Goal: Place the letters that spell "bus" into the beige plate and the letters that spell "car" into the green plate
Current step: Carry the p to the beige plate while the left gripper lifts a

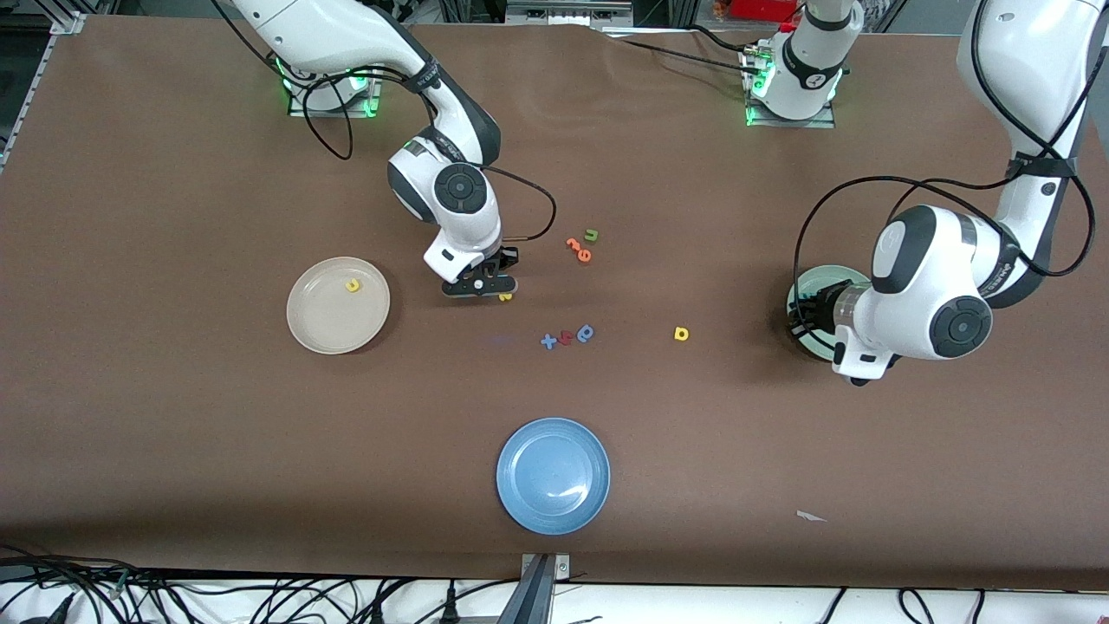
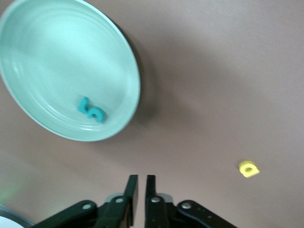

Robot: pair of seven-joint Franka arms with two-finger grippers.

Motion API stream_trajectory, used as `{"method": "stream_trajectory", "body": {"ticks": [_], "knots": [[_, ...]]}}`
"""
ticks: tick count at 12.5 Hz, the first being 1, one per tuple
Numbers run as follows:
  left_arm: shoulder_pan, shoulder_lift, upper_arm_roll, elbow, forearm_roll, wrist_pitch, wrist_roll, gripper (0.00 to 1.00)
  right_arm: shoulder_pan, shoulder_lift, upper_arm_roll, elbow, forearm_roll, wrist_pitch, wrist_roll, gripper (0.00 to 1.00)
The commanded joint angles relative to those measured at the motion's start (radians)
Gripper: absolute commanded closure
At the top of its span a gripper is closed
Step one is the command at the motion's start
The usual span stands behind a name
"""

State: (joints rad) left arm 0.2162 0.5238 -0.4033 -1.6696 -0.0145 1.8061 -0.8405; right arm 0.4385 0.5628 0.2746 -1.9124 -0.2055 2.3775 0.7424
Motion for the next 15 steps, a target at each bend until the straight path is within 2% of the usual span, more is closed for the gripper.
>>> {"method": "stream_trajectory", "body": {"ticks": [1,2,4,5,7,10,12,13,14,15], "knots": [[-0.049,-0.005,-0.008,-0.002,-0.073,0.093,-0.065,0.58,0.008,0.038,0.003,0.019,-0.022,0.035,0.020,0.47],[-0.089,0.005,-0.008,-0.001,-0.071,0.131,-0.134,0.47,0.008,0.043,0.003,0.019,-0.022,0.054,0.018,0.47],[-0.144,0.036,-0.005,-0.002,-0.062,0.234,-0.260,0.39,0.006,0.052,0.003,0.021,-0.061,0.057,0.014,0.53],[-0.171,0.056,-0.003,-0.005,-0.061,0.272,-0.299,0.39,0.005,0.060,0.003,0.023,-0.092,0.058,0.014,0.56],[-0.207,0.111,0.000,-0.015,-0.017,0.353,-0.376,0.39,0.005,0.089,0.003,0.053,-0.100,0.084,0.017,0.57],[-0.230,0.197,-0.002,-0.018,0.114,0.415,-0.500,0.39,0.006,0.106,0.003,0.078,-0.100,0.088,0.014,0.59],[-0.233,0.211,-0.002,-0.018,0.126,0.429,-0.522,0.39,0.006,0.106,0.003,0.078,-0.101,0.086,0.014,0.73],[-0.239,0.214,-0.002,-0.018,0.126,0.430,-0.544,0.36,0.006,0.106,0.003,0.078,-0.103,0.086,0.012,0.86],[-0.239,0.223,-0.002,-0.018,0.128,0.438,-0.564,0.31,0.006,0.105,0.003,0.078,-0.103,0.085,0.011,0.92],[-0.250,0.229,-0.002,-0.018,0.128,0.444,-0.581,0.30,0.006,0.103,0.003,0.079,-0.103,0.085,0.008,0.94]]}}
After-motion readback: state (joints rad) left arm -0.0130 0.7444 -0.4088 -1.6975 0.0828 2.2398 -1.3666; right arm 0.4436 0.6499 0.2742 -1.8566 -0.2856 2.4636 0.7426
